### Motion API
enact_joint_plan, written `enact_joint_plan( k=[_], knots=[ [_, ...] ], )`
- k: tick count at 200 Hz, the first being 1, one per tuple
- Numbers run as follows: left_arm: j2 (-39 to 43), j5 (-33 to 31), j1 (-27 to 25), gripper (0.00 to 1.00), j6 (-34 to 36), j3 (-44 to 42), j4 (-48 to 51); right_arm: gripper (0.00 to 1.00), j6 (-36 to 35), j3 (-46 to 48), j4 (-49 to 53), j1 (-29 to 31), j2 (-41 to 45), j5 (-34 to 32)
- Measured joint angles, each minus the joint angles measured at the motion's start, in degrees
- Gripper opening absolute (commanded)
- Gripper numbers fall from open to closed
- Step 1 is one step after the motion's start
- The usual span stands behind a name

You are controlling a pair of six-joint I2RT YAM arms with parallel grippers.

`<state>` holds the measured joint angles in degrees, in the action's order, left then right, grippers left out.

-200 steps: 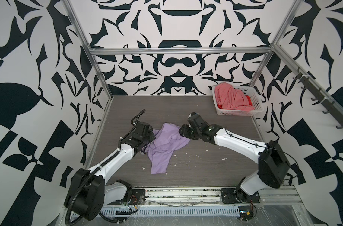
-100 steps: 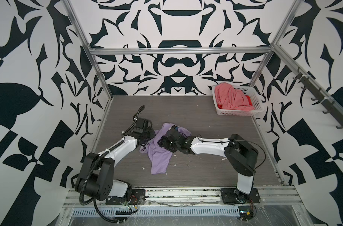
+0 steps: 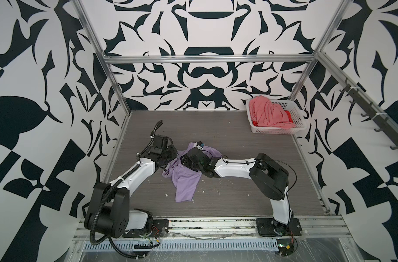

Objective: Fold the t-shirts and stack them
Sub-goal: 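Lift the shirt with both grippers and stretch it apart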

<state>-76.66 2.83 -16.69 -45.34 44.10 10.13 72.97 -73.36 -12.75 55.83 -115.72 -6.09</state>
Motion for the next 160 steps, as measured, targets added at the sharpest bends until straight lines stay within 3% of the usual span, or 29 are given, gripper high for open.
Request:
enact_joint_plan(
  k=[51, 86, 126, 160],
  knots=[
    [4.7, 0.0, 1.4, 0.00, 0.2, -2.0, 1.2, 0.00, -0.2, -0.9, 2.9, -3.2, 1.7, 0.5],
    [9.0, 0.0, 4.0, 0.00, 2.0, -0.9, 3.9, 0.00, -3.3, 3.3, 10.5, -8.0, 15.9, 0.2],
    [10.5, 2.6, 7.8, 0.00, 5.4, 7.9, 7.9, 0.00, -15.0, 2.5, 22.4, -22.1, 36.7, -1.9],
    [9.9, 6.8, 10.7, 0.00, 6.5, 20.1, 9.3, 0.00, -28.1, -5.5, 33.2, -31.7, 43.5, -3.8]
  ],
)
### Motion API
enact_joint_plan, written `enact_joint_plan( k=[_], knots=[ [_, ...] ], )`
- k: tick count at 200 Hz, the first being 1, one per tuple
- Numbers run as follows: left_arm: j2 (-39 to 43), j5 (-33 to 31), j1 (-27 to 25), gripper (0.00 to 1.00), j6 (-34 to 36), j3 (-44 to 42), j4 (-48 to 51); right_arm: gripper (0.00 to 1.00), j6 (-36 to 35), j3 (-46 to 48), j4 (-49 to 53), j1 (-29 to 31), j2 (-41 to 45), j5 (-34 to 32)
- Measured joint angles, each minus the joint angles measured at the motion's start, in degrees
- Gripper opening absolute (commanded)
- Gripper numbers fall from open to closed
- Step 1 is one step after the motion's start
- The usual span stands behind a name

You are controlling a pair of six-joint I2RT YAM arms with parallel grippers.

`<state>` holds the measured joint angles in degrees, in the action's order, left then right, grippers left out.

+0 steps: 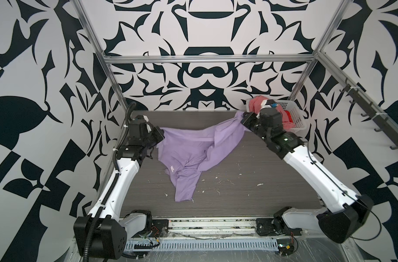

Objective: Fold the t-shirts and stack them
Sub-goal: 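Lift the shirt with both grippers and stretch it apart, then lay the shirt flat on the table, opening the right gripper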

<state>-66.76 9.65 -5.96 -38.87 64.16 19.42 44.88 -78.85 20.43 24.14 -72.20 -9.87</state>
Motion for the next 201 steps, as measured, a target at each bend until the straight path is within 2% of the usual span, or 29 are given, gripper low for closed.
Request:
enact_joint_plan(
  k=[46, 87, 123, 153, 192, 197, 201],
  knots=[
    [-0.7, 3.0, 0.4, 0.00, 0.5, 13.5, 2.2, 0.00, -14.3, -10.6, 9.8, -2.7, 3.1, -3.2],
    [1.2, 2.8, 0.9, 0.00, 2.4, 21.2, 8.1, 0.00, -22.5, -11.6, 15.3, -2.9, 8.8, -6.9],
    [2.5, 0.4, 1.1, 0.00, 5.4, 29.8, 10.3, 0.00, -30.7, -11.5, 15.9, -3.1, 12.6, -4.5],
    [4.6, -1.5, 1.1, 0.00, 6.3, 31.2, 10.4, 0.00, -34.9, -11.5, 16.7, -3.1, 14.6, 0.4],
    [7.8, -2.0, 1.2, 0.00, 3.7, 25.9, 10.4, 0.00, -33.1, -5.2, 18.8, -3.1, 17.9, 6.8],
    [8.3, -2.0, 1.2, 0.00, 3.1, 24.9, 10.5, 0.03, -32.5, -3.4, 19.2, -3.1, 18.6, 7.4],
    [8.8, -2.0, 1.2, 0.00, 2.6, 24.0, 10.6, 0.09, -32.1, -1.7, 19.5, -3.1, 19.2, 7.8]
  ],
)
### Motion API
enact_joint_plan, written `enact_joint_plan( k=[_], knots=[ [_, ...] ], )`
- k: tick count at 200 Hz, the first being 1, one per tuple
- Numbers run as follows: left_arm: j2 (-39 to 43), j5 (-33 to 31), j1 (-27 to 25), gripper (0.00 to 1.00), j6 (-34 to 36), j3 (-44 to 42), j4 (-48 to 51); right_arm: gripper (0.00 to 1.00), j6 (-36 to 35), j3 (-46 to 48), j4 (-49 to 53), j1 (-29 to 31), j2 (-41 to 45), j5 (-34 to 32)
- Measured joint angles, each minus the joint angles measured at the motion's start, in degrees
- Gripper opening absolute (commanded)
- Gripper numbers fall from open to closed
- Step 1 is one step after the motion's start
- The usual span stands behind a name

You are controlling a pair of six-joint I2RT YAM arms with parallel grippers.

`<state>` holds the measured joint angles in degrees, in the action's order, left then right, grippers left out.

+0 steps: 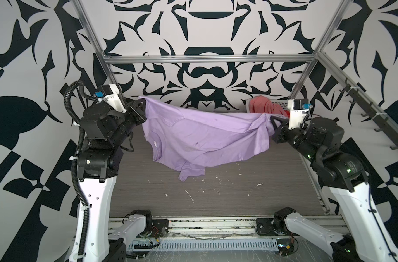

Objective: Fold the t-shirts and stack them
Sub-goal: 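Lay the shirt flat on the table, opening the right gripper, then lower the right gripper onto the shirt hem and pinch it while the left holds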

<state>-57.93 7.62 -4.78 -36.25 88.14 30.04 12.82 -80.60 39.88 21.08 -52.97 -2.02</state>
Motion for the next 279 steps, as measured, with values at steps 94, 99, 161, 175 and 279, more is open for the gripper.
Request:
enact_joint_plan(
  k=[94, 99, 161, 175, 279],
  knots=[
    [4.8, 2.6, 0.0, 0.00, -13.2, -28.7, 1.1, 0.78, 14.1, 24.7, 2.4, 0.0, 4.9, -6.3],
    [4.4, 2.5, 0.0, 0.00, -13.4, -29.6, 1.2, 0.77, 14.6, 24.9, 1.8, -0.1, 4.5, -6.0],
    [-1.9, 1.4, 0.1, 0.00, -11.6, -32.0, -0.2, 0.72, 25.2, 37.2, -7.8, -0.1, 1.8, 0.8],
    [-3.4, 1.1, 0.1, 0.00, -10.6, -32.0, -0.2, 0.67, 27.7, 40.0, -9.7, -0.1, 1.0, 2.1],
    [-5.0, 0.9, 0.1, 0.00, -8.7, -32.0, -0.3, 0.41, 36.8, 47.1, -24.8, 1.2, -16.7, 8.2]
  ],
)
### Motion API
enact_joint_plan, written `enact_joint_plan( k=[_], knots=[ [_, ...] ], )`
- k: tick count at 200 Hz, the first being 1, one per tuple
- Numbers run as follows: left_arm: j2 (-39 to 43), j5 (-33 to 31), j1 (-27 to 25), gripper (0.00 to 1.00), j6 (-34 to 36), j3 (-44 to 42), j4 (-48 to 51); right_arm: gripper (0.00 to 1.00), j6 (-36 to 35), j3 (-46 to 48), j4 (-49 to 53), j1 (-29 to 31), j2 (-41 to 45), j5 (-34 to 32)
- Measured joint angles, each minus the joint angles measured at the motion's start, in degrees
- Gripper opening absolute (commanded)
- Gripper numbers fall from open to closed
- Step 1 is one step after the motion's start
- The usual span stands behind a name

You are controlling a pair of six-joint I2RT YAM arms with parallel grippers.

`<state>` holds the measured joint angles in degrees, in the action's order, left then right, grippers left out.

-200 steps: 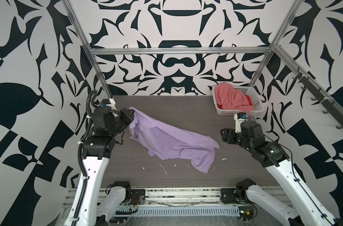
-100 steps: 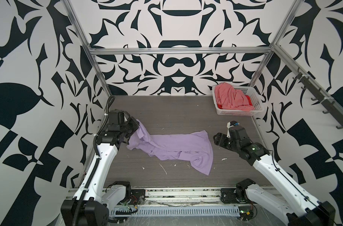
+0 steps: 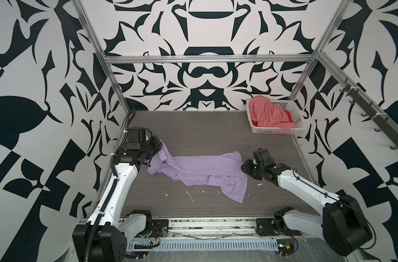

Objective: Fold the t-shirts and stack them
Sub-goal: 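Lower the right gripper onto the shirt hem and pinch it while the left holds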

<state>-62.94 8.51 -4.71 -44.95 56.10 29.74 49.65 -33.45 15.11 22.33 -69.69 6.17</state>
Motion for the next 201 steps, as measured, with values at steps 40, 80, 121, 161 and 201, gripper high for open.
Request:
enact_joint_plan(
  k=[40, 80, 121, 161, 201],
  knots=[
    [0.3, -0.2, 0.0, 0.00, 0.0, -0.3, -0.1, 0.42, 0.0, -0.3, 0.3, 2.4, -5.4, -1.7],
    [0.3, -0.2, 0.0, 0.00, 0.0, -0.3, -0.2, 0.36, -0.3, -0.6, 0.9, 2.9, -7.8, -2.6],
    [0.3, -0.4, 0.2, 0.00, 0.0, -0.3, -0.2, 0.25, -0.3, -1.5, 0.7, 3.5, -9.4, -3.7],
    [0.3, -0.4, 0.2, 0.00, 0.0, -0.3, -0.2, 0.00, -0.5, -2.2, 0.7, 3.7, -11.0, -4.0],
    [0.3, -0.6, 0.2, 0.00, 0.0, -0.3, -0.2, 0.00, -0.3, -3.7, 3.5, 3.7, -10.1, -4.7]
  ],
)
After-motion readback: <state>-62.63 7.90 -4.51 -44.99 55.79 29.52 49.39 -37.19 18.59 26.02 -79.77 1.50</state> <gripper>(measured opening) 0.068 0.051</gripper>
